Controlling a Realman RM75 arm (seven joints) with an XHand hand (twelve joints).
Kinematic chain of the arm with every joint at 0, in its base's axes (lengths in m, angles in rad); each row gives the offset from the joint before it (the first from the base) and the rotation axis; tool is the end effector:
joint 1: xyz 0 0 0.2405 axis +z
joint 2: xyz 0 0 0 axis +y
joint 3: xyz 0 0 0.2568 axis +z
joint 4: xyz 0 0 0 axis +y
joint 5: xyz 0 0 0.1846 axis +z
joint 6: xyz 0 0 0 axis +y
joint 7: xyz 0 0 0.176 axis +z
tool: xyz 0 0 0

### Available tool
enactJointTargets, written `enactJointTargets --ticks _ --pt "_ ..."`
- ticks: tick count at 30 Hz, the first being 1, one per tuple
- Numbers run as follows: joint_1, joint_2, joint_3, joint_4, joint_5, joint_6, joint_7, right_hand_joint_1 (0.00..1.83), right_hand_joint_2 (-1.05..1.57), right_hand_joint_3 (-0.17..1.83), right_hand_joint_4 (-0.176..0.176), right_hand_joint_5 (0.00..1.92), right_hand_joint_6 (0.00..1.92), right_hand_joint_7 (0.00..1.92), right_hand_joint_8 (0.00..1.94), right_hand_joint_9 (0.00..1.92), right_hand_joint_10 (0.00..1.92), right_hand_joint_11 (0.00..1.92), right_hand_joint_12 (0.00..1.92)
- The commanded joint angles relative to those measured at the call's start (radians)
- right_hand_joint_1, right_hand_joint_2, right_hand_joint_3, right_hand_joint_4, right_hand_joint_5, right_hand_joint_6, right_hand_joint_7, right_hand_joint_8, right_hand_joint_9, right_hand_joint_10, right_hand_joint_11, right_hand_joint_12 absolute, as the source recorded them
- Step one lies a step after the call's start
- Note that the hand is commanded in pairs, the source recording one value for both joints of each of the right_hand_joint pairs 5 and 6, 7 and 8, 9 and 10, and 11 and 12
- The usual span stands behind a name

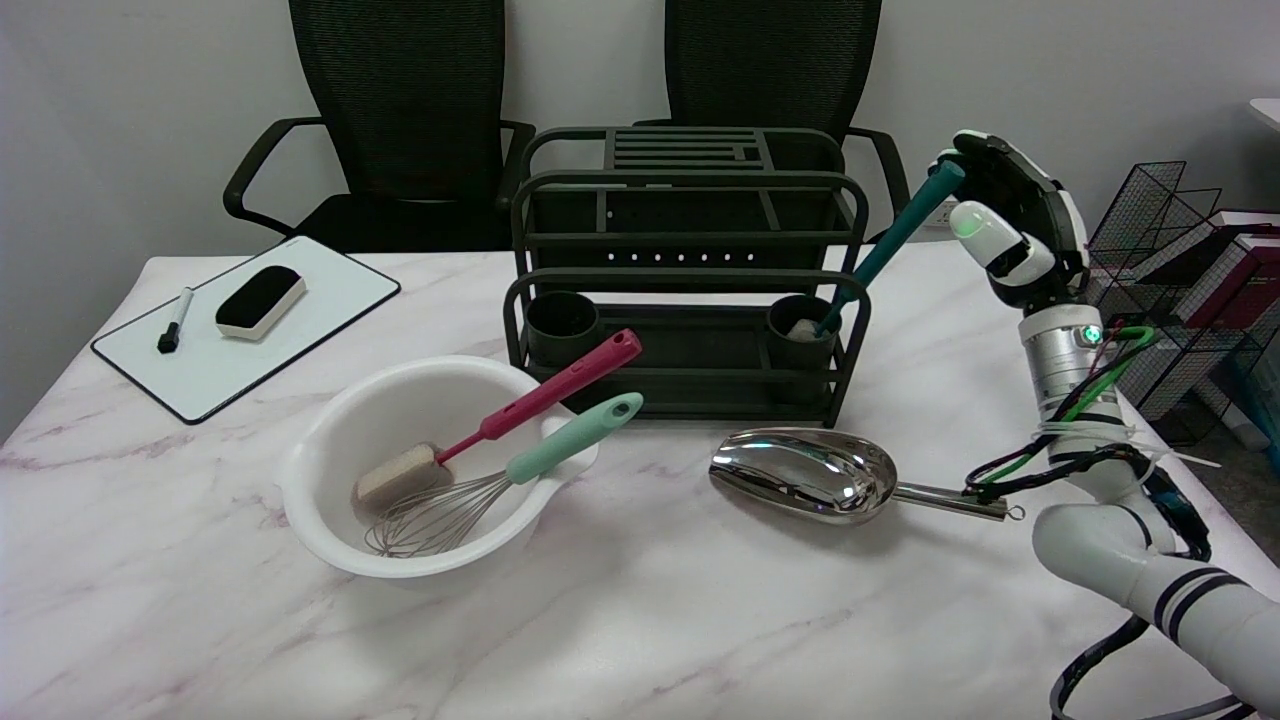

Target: Pick up the blue sponge bottle brush.

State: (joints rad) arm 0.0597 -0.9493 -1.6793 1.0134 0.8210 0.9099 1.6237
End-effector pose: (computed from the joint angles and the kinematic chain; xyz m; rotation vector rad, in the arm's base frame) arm -0.2105 -0.3208 0.4893 1.2517 -0.7580 1.7456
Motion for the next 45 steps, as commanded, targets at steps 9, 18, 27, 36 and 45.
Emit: enactJointTargets --ticks 9,18,27,36,45 --pt "-0.048 -0.010 -0.050 0.084 -0.007 0.038 0.014 1.07 -0.11 0.98 0.000 0.59 0.59 0.63 0.63 0.63 0.63 0.39 0.39" --pt "-0.024 -0.006 -0.071 0.072 -0.007 0.006 0.014 1.07 -0.13 1.00 0.000 0.56 0.56 0.59 0.59 0.60 0.60 0.40 0.40" --pt "0.004 0.000 -0.106 0.091 -0.005 0.006 0.014 1.07 -0.14 0.99 0.000 0.53 0.53 0.57 0.57 0.59 0.59 0.41 0.41" --pt "0.008 -0.004 -0.116 0.103 0.000 0.006 0.014 1.08 -0.12 0.96 0.000 0.53 0.53 0.57 0.57 0.63 0.63 0.46 0.46" --pt "0.011 -0.004 -0.113 0.096 0.000 0.006 0.014 1.17 -0.04 0.89 0.000 0.54 0.54 0.66 0.66 0.71 0.71 0.53 0.53"
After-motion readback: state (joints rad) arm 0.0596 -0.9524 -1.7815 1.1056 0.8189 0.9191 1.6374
